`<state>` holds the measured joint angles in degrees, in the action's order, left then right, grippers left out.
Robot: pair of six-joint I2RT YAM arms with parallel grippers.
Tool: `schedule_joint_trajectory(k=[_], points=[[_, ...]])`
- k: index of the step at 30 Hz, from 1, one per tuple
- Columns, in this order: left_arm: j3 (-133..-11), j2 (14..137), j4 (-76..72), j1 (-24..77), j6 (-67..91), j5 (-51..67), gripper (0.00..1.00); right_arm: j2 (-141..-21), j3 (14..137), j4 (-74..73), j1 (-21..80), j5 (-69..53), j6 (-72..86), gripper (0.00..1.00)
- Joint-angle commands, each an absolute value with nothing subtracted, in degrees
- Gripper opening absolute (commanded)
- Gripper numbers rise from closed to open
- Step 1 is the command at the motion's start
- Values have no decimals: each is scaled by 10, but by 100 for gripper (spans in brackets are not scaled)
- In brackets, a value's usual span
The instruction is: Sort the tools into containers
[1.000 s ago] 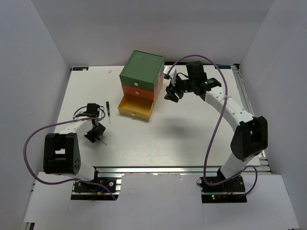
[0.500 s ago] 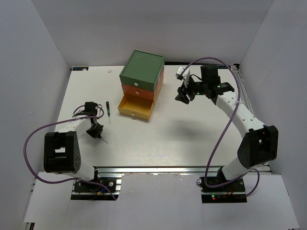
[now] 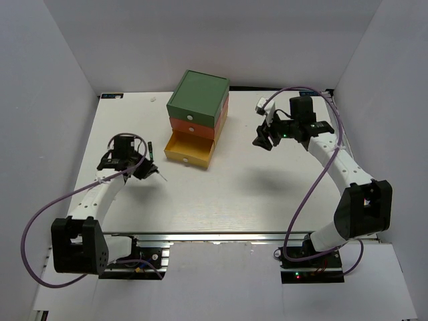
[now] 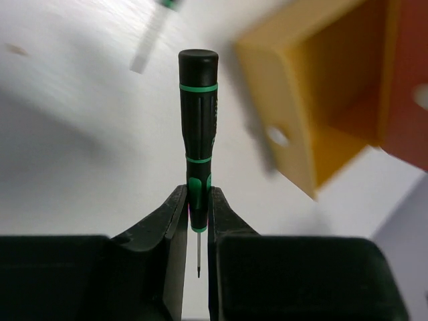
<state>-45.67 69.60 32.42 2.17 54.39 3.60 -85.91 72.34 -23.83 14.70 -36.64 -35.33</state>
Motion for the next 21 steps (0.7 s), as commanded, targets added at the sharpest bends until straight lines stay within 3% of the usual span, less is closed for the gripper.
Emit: schedule_joint_trajectory(k=[1,8,16,21], points=[[-506,689,280,75,593,109,1,-839,707,-232,143,-384,-345,60],[-591,773,248,176,646,81,3,-834,670,-229,140,-375,-351,60],[-649,876,238,187,670,45,6,-824,639,-225,134,-375,-348,60],[-686,919,236,187,670,41,14,-824,630,-221,134,-375,-345,60]])
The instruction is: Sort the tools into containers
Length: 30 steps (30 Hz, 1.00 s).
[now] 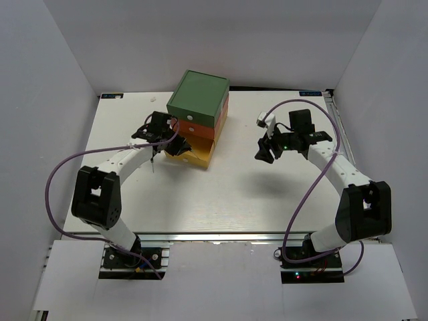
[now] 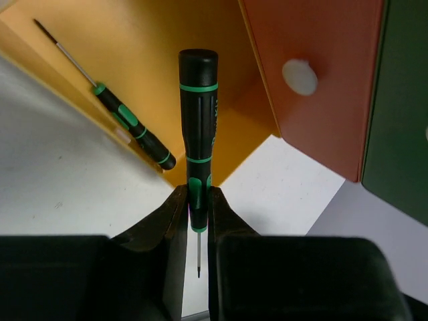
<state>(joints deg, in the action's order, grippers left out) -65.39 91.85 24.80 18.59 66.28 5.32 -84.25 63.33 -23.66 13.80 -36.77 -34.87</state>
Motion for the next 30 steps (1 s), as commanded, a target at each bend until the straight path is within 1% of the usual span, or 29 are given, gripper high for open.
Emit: schedule_joint_trajectory(k=[1,6,9,15,20,23,24,26,27,30], points=[[-689,924,235,187,671,41,20,-824,629,-221,134,-375,-345,60],[-700,944,229,187,670,48,37,-826,630,-219,133,-374,-344,60],[-700,948,223,188,670,54,42,-830,634,-219,134,-374,-345,60],[-700,948,215,187,660,63,43,-828,635,-219,133,-374,-345,60],[-707,920,205,187,586,57,43,-827,632,-224,134,-374,-349,60],[-693,886,196,186,509,54,51,-831,637,-233,132,-377,-356,60],[-685,875,184,186,473,57,56,-831,640,-233,133,-378,-359,60],[-659,842,173,185,427,69,63,-837,648,-235,132,-378,-360,60],[-651,832,172,182,407,76,68,-839,655,-236,133,-379,-360,60],[-620,797,177,171,371,82,73,-851,664,-239,133,-382,-357,60]])
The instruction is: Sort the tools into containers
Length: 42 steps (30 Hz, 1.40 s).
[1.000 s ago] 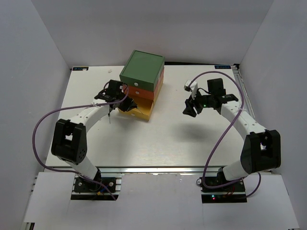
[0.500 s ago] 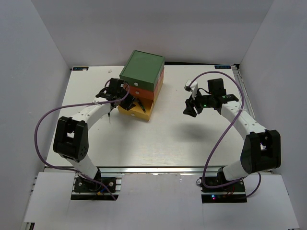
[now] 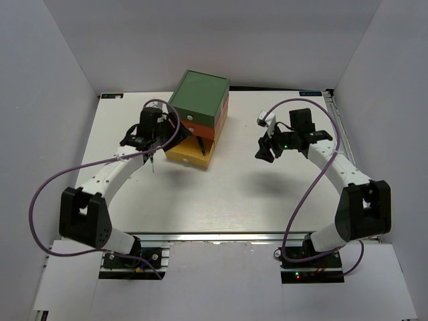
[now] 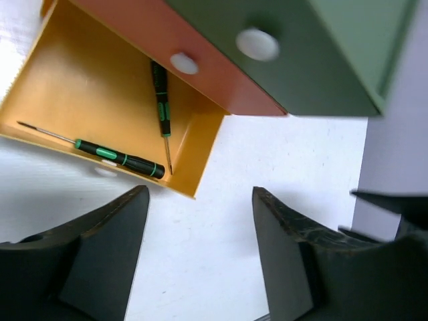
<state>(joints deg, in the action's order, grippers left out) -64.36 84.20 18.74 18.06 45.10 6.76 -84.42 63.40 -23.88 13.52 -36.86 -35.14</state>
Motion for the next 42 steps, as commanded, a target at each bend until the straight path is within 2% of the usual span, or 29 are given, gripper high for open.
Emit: schedule_joint_trajectory(k=[1,11,22,35,42], points=[[-613,782,180,167,365,81,75,-856,667,-239,132,-383,-353,60],[-535,729,182,94,291,116,88,-879,684,-250,133,-387,-349,59],[-553,793,181,44,233,127,89,-882,679,-248,133,-388,-349,59],[-656,960,200,32,184,106,86,-878,669,-243,133,-387,-349,59],[-696,990,210,28,177,94,84,-884,671,-245,132,-381,-354,59]])
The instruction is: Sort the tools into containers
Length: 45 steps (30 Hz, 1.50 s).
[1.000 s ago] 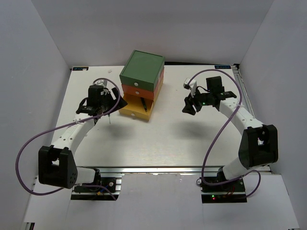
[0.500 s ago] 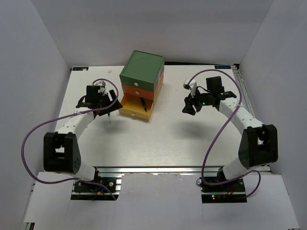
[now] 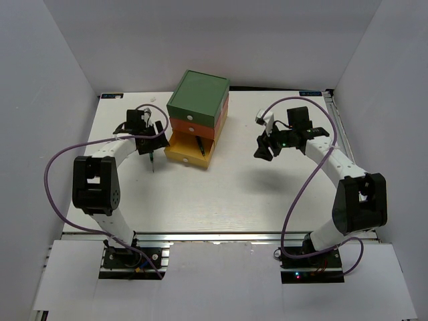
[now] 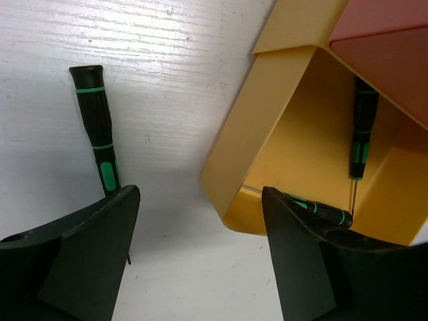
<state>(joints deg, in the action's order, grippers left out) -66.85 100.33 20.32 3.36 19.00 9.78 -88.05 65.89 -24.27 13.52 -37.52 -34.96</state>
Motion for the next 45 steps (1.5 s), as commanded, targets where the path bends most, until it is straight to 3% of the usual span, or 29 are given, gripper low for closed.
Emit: schedule_joint_trajectory(k=[1,10,14,16,29,38,45], points=[[-698,990,208,26,176,104,84,-886,671,-245,132,-381,-355,59],[-664,989,168,-25,198,209,85,-898,675,-244,132,-382,-356,59],[-659,992,167,-36,198,182,78,-901,674,-245,132,-381,-357,59],[-665,1003,177,-37,192,158,70,-902,673,-244,133,-381,-356,59],[-724,1078,220,-37,156,80,69,-904,673,-243,133,-377,-354,59],[-751,1101,237,-11,128,-5,55,-906,676,-242,132,-376,-352,59],[-748,1118,245,20,106,-51,52,-904,676,-243,132,-375,-352,59]])
